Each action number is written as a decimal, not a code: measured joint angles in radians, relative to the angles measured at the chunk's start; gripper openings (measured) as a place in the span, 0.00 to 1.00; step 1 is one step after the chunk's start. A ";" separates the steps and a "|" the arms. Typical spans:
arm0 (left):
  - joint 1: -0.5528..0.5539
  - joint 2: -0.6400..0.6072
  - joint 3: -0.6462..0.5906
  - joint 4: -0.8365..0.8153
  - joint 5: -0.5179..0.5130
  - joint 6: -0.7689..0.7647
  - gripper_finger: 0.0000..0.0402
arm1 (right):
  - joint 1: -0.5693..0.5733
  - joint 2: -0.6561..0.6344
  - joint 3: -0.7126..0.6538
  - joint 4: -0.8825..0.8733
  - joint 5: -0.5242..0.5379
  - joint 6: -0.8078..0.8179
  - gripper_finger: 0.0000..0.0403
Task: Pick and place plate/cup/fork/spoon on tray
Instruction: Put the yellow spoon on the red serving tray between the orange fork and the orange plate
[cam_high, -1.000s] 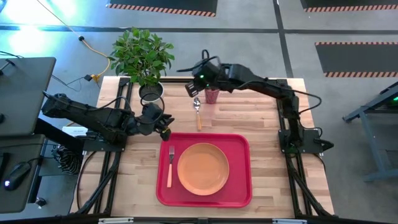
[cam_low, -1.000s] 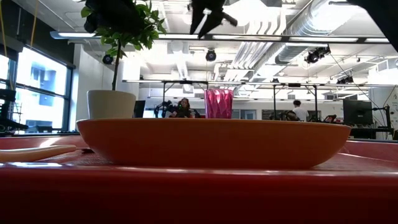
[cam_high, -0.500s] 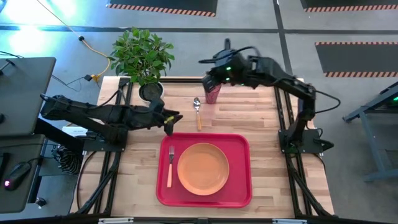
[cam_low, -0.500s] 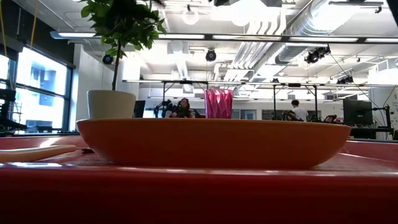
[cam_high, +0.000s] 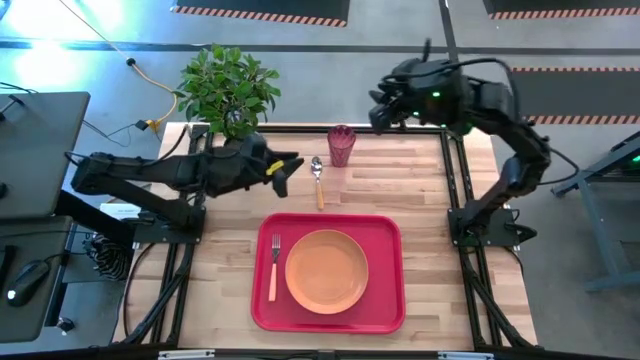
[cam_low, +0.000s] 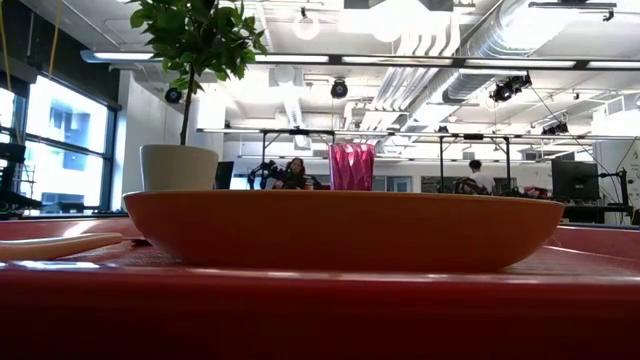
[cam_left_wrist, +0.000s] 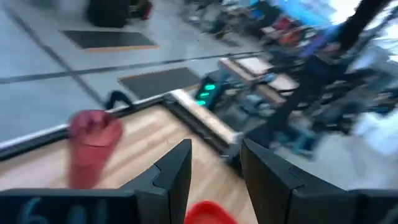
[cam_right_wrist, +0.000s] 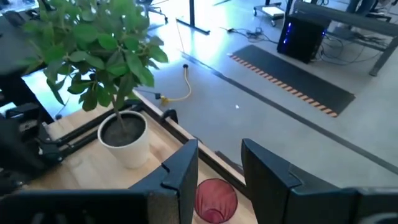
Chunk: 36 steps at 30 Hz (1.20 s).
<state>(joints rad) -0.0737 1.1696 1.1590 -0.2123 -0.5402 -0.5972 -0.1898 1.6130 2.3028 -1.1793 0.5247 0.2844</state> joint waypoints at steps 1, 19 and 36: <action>0.007 0.022 0.030 -0.041 -0.019 -0.006 0.32 | 0.000 -0.013 0.000 -0.005 -0.001 -0.005 0.28; 0.095 0.427 0.178 -0.308 0.040 -0.404 0.31 | 0.000 -0.076 0.000 -0.223 -0.011 -0.042 0.28; 0.185 0.661 0.178 -0.325 0.151 -0.494 0.31 | 0.000 -0.076 0.000 -0.298 -0.018 -0.043 0.28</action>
<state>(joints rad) 0.1113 1.8305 1.3370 -0.5373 -0.3894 -1.0908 -0.1898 1.5372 2.3024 -1.4771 0.5072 0.2417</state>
